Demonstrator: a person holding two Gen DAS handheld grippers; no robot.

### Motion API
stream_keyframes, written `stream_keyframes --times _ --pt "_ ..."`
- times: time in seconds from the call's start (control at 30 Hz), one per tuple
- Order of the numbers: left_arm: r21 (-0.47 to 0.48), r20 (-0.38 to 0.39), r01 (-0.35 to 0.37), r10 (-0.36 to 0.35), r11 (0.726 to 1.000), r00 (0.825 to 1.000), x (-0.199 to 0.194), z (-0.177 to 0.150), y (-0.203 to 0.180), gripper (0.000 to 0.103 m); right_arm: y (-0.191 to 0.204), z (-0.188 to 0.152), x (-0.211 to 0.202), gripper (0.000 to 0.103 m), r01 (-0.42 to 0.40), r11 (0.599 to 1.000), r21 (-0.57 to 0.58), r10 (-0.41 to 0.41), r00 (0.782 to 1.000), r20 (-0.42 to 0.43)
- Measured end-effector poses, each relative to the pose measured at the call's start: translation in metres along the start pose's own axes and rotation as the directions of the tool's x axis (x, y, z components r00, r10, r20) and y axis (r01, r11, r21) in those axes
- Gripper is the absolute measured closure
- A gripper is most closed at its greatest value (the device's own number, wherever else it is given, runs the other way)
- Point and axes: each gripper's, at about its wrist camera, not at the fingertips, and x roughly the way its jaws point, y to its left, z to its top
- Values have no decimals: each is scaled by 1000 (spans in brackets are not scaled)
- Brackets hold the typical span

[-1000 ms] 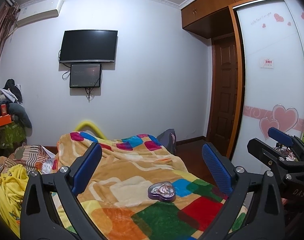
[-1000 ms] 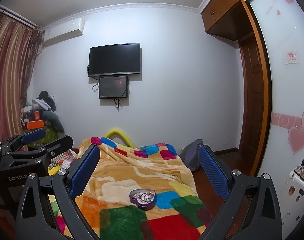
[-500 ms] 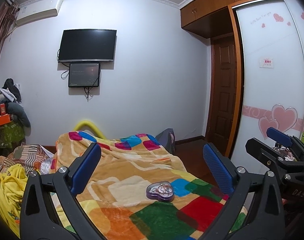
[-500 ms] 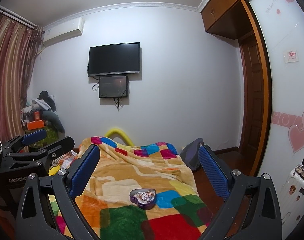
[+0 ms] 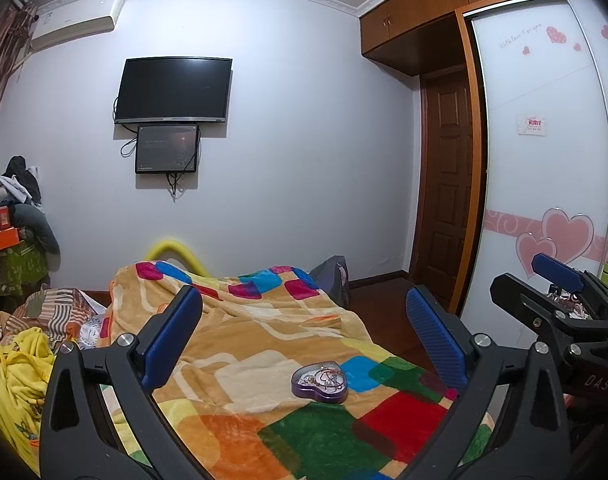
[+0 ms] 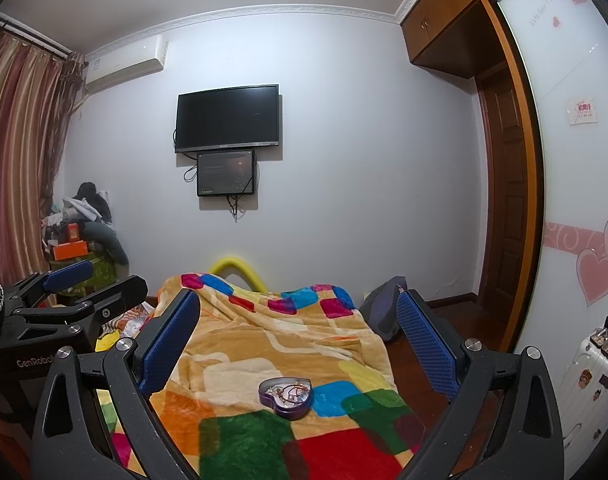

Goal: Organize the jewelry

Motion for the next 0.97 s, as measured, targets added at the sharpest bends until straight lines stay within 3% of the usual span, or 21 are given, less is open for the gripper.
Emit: stream_keyframes --times 0.97 --pt "4 -26 18 -18 1000 1000 5 -6 -1 0 -4 2 4 5 6 1000 7 -6 1000 -4"
